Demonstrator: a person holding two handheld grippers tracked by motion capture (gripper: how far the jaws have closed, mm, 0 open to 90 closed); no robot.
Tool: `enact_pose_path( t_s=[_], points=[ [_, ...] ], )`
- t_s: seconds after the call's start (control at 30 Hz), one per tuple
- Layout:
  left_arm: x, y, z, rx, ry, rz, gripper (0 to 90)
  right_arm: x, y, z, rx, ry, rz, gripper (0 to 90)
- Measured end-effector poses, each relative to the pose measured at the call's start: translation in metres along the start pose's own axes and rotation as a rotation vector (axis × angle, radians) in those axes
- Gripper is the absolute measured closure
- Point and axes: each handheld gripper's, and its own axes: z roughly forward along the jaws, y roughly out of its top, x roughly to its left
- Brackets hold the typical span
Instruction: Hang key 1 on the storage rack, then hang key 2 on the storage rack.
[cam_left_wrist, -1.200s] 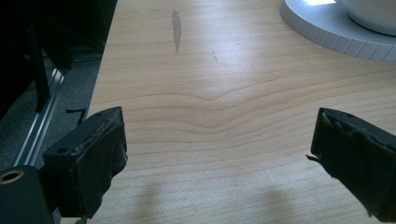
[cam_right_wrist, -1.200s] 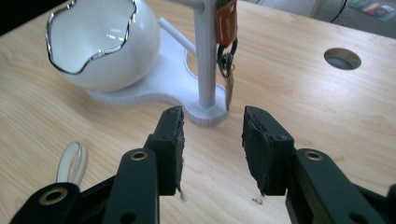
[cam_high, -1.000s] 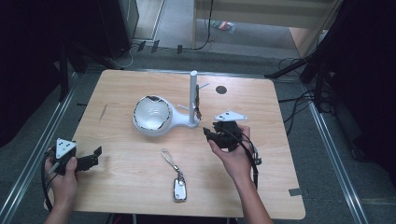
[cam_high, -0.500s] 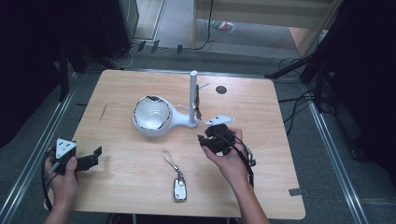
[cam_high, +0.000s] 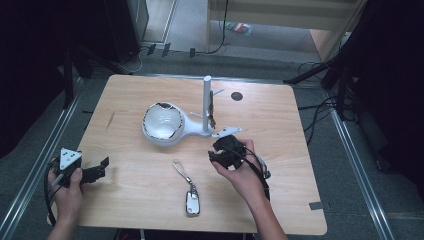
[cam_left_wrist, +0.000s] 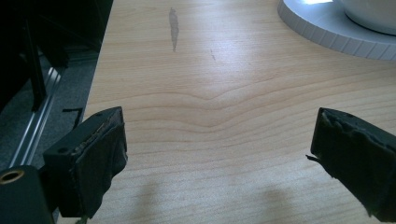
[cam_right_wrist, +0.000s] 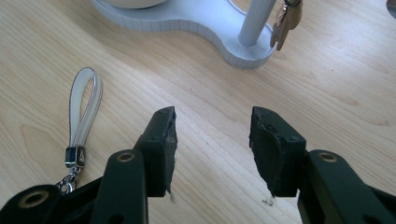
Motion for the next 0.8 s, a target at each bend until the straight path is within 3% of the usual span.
enact_pose_path(
  t_s=[0.37, 0.8],
  points=[
    [0.0, 0.0, 0.0, -0.001, 0.001, -0.003, 4.0, 0.018, 0.002, 0.007, 0.038, 0.029, -0.05, 50.4],
    [0.0, 0.0, 0.001, 0.002, 0.002, -0.002, 4.0, 0.036, 0.001, 0.018, 0.101, 0.047, -0.063, 50.1]
  ],
)
